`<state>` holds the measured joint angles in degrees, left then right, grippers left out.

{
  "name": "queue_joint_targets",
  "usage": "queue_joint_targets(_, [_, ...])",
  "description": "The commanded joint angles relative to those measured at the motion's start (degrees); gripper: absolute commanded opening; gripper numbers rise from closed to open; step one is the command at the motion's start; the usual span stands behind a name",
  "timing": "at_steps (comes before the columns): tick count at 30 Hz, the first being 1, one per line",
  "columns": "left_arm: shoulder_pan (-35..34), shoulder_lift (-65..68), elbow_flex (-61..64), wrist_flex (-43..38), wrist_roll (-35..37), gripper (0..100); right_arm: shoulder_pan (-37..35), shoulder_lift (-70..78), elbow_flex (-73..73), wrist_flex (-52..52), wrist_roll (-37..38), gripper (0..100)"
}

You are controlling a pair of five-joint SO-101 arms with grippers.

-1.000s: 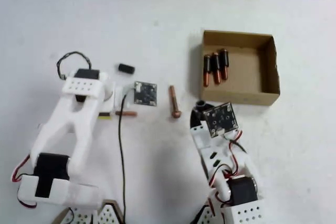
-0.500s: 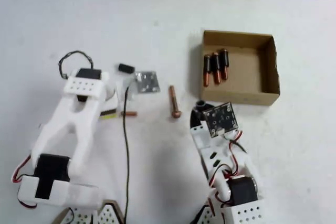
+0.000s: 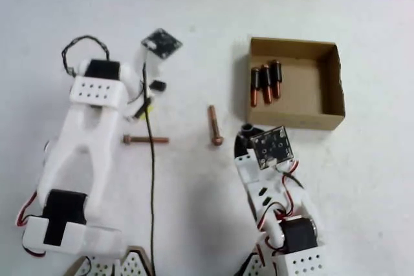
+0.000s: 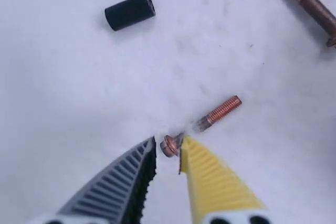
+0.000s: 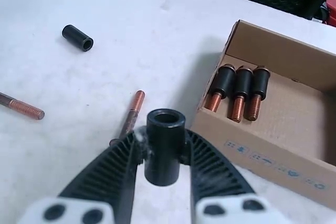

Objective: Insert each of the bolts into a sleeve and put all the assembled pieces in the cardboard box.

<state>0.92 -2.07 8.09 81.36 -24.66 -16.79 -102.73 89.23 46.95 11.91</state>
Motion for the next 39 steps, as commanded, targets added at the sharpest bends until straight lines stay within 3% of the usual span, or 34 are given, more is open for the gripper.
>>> queue_joint_targets(1, [0.3, -2.9, -6.7, 6.5, 4.2, 4, 0.1, -0.6, -0.5, -1.5, -0.1, 1.8])
queue_joint_targets(10, [0.3, -2.9, -14.1, 18.8, 6.9, 3, 0.1, -0.6, -0.5, -1.5, -0.1, 1.8])
queue_joint_targets(19, [0.3, -3.2, -17.8, 20.7, 9.1, 3, 0.1, -0.6, -0.5, -1.4, -0.1, 1.8])
queue_joint_targets(28, [0.3, -15.7, -17.2, 20.7, 8.8, 3, 0.1, -0.6, -0.5, -1.4, -0.1, 1.8])
queue_joint_targets(36, [0.3, -23.2, -3.5, 20.3, 9.1, 3, 0.1, -0.6, -0.5, -1.4, -0.1, 1.8])
queue_joint_targets(39, [0.0, -25.4, 2.5, 16.5, 9.1, 3, 0.1, -0.6, -0.5, -1.4, -0.1, 1.8])
